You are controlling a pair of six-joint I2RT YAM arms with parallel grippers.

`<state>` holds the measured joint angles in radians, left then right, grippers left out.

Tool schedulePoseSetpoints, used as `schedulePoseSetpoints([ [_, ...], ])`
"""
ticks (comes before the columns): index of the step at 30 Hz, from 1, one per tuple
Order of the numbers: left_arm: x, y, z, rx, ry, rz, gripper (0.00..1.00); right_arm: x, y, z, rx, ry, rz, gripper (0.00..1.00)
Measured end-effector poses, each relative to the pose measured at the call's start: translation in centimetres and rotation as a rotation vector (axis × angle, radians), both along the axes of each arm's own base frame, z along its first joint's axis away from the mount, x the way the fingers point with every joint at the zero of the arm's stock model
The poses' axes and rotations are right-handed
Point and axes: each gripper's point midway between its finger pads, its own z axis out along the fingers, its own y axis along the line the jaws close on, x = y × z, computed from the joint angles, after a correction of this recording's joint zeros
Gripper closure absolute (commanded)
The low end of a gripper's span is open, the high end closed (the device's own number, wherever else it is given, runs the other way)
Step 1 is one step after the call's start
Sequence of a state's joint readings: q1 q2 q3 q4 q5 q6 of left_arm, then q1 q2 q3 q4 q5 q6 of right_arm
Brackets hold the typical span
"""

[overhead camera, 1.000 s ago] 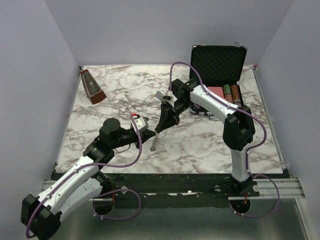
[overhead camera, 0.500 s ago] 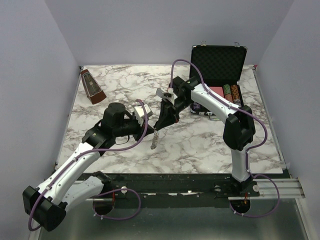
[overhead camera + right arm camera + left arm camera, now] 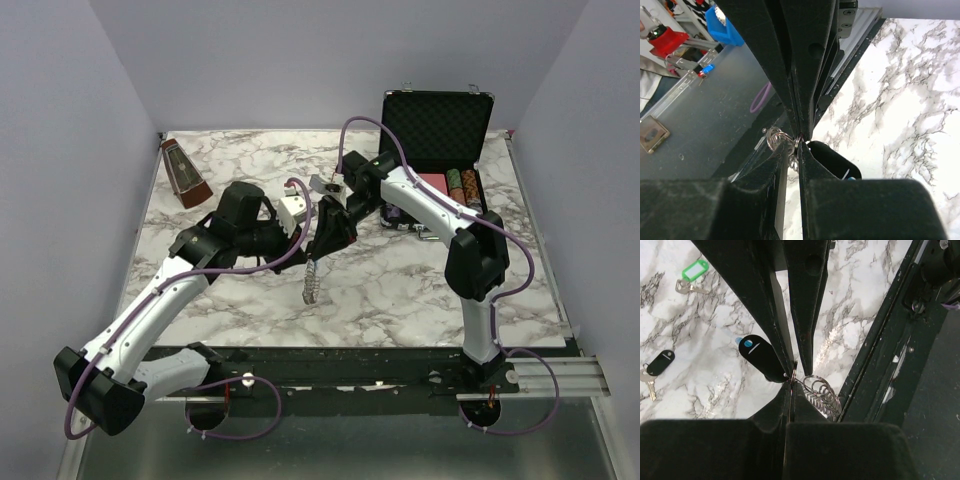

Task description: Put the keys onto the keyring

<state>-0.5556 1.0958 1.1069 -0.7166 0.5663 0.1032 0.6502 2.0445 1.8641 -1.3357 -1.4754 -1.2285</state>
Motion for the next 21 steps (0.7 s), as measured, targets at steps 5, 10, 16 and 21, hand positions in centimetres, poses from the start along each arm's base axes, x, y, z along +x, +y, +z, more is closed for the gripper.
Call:
schedulePoseSetpoints([
  [5, -0.3, 0.4, -0.1, 0.045, 0.041, -0.007, 1.0, -0.4, 0.1, -0.1, -0.031, 0.041, 0.003, 0.76],
  [10, -0.3, 0.4, 0.0, 0.079, 0.074, -0.013, 1.0, -0.6, 0.3, -0.1, -0.062, 0.077, 0.003, 0.76],
  [16, -0.3, 0.4, -0.4, 0.132, 0.115, -0.01, 1.0, -0.4, 0.8, -0.7, -0.109, 0.104, -0.005, 0.77],
  [21, -0.3, 0.6, -1.1, 0.189, 0.162, -0.001, 1.0, -0.5, 1.0, -1.5, -0.148, 0.122, -0.026, 0.77],
])
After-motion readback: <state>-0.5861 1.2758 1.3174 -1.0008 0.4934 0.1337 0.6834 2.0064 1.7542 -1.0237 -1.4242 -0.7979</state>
